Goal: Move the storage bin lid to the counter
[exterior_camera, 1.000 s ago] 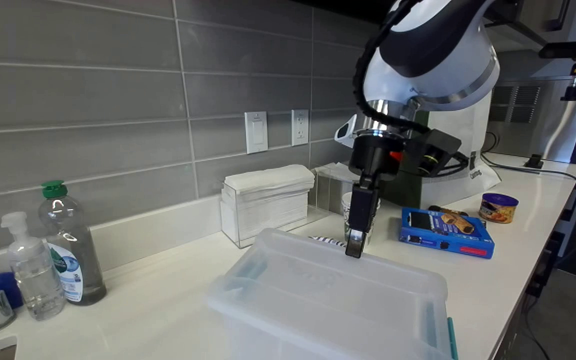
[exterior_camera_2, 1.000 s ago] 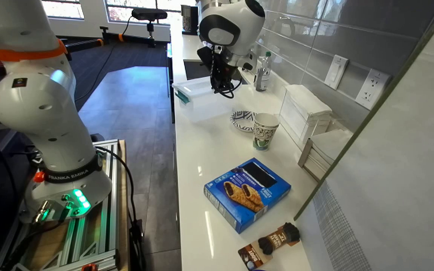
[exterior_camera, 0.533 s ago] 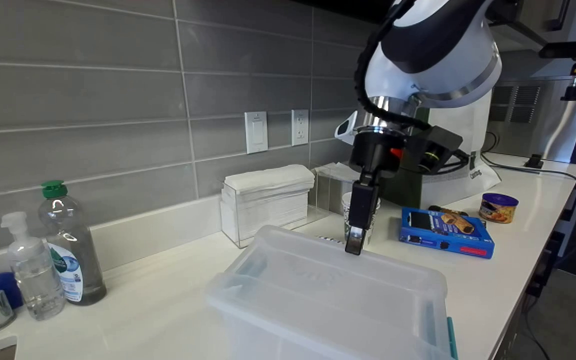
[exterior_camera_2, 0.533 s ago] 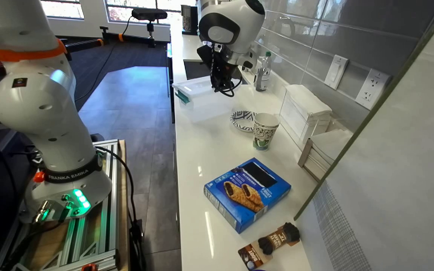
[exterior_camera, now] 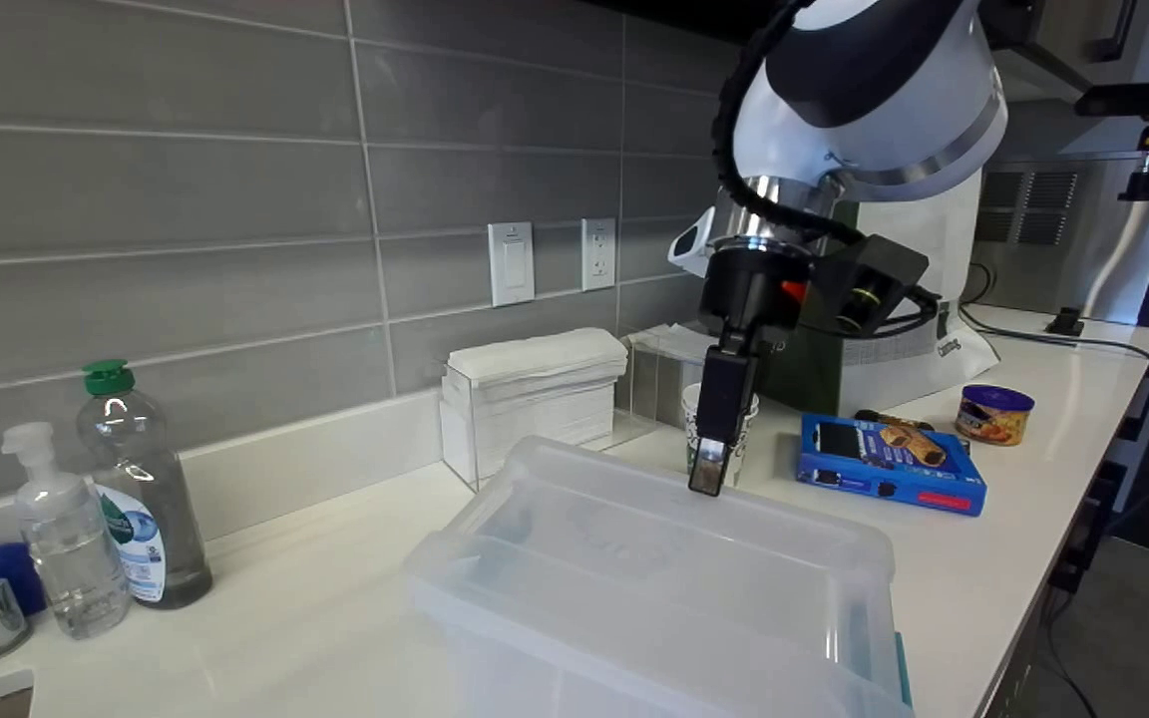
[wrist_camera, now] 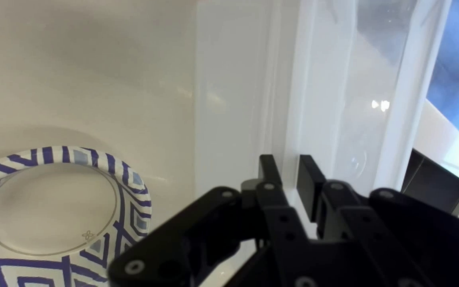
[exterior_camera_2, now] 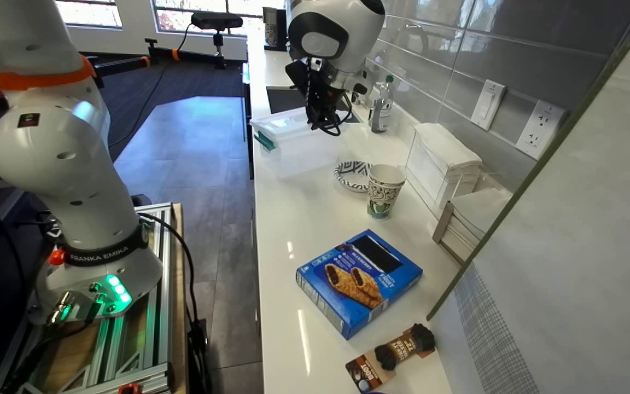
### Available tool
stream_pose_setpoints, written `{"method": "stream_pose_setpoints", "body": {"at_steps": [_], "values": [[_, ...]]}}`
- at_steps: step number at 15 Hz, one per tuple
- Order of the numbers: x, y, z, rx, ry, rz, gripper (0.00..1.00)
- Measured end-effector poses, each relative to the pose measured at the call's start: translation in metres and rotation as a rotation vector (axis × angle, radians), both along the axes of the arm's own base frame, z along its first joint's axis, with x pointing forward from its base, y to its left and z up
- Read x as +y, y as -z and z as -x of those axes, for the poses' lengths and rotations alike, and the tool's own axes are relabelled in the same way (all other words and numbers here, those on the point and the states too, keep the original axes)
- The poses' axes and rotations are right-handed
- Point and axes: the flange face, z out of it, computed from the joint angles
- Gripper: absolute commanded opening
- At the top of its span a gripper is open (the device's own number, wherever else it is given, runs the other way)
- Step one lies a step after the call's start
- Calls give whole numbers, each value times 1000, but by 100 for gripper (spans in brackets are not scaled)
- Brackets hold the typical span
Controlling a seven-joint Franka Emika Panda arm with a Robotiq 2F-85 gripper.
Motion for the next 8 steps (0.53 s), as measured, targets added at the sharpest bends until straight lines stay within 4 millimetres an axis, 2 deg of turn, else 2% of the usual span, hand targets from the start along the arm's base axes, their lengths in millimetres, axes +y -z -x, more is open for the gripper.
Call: {"method": "stream_pose_setpoints", "body": {"at_steps": [4, 8], "values": [[-4, -17, -1, -1, 13, -11, 5], [-17, -30, -7, -2, 68, -25, 5]]}}
